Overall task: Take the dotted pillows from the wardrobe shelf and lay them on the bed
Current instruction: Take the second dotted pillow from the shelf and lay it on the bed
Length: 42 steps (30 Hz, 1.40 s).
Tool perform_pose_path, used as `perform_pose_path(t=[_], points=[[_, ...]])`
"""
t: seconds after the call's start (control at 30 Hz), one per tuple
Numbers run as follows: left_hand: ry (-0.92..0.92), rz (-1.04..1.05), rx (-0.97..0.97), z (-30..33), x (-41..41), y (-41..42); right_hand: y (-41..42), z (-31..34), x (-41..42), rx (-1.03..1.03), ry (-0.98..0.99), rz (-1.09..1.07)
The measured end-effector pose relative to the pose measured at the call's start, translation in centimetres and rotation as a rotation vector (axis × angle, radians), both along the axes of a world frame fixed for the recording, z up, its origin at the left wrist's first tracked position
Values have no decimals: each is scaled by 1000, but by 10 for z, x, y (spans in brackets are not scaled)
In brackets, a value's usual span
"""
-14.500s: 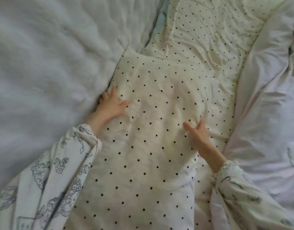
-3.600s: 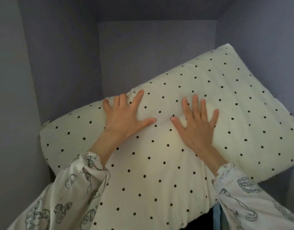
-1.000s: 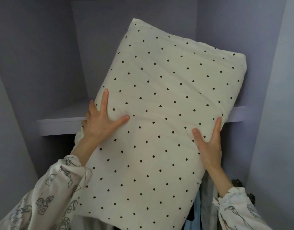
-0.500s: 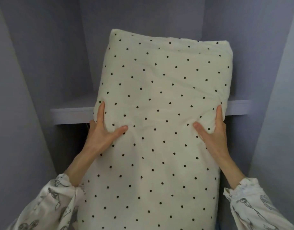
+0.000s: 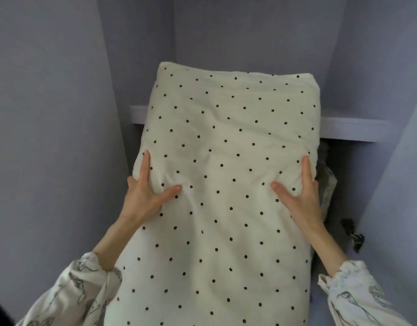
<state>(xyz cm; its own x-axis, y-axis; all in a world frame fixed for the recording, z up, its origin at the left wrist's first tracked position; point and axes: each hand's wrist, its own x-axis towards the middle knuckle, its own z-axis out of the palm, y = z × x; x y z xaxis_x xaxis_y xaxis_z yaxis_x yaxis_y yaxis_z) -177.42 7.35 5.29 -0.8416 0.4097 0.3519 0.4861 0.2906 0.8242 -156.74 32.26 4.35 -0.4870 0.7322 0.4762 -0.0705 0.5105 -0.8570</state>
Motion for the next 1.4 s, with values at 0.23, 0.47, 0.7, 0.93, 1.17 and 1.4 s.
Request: perform_pose_path(t=[0.23,0.47,0.7,0.93,1.17,1.4], points=[[-96,136,2,-49,109,-60,-31,-38,65,9,-117,198],[-180,310,14,-94,201,-124,-72,-72,103,-21,-238,331],[-219,493,-26,-144,267,-215,-148,-122,114,-25,-312,489],[-271,697,-38,-171,329,-319,-249,-155,113,-13,-393,669],[-290,920,-35,-185,384,-439,-379,-172,93,17,-365,938],[-273,1225,-26,-178,410,-542,-513,-167,37,41,-395,1214]])
